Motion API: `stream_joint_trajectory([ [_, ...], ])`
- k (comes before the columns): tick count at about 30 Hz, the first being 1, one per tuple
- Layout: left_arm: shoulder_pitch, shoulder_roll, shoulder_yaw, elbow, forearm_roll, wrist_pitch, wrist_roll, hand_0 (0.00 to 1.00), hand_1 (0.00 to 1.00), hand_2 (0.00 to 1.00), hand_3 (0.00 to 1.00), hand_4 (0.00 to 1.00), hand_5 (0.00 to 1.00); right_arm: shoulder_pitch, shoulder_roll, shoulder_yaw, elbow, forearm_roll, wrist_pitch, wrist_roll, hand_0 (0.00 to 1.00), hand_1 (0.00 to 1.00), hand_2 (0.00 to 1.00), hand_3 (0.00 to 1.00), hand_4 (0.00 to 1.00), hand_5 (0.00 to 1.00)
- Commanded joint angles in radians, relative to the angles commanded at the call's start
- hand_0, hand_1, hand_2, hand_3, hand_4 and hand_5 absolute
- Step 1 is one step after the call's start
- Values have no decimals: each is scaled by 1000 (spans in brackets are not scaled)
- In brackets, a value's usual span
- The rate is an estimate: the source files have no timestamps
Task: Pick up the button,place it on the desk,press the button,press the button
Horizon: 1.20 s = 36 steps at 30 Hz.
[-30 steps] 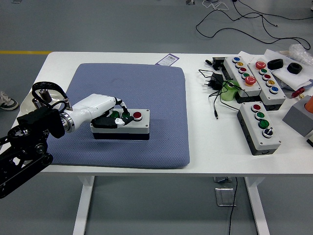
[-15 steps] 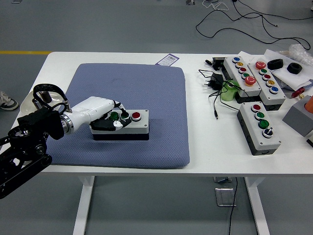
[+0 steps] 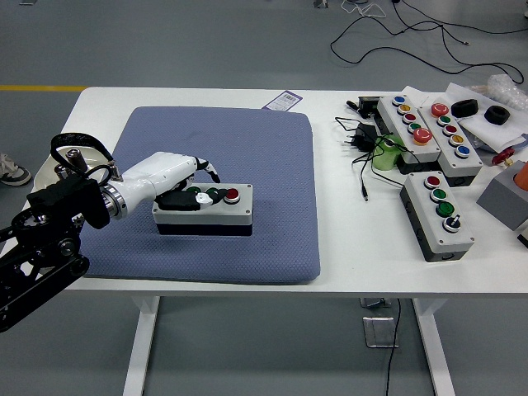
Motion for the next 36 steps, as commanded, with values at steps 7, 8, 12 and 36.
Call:
stream_joint_trajectory([
  [7,-14,-20,37,13,-5,-6,3,2,2,55,678,689,998,0,0,-3,0,2,0,0,677,652,699,644,334,186],
  [8,-16,-22,42,15,-6,-7,3,2,2,55,678,689,998,0,0,-4,0,4,0,0,677,652,699,644,334,186],
  [12,-21,-33,54,28,-9,-4,4,2,2,55,678,689,998,1,0,-5,0,4,0,0,677,652,699,644,334,186],
  [36,-31,-46,88,57,-10,-12,9,2,2,29,677,687,998,0,0,-3,0,4,0,0,676,651,699,644,334,189],
])
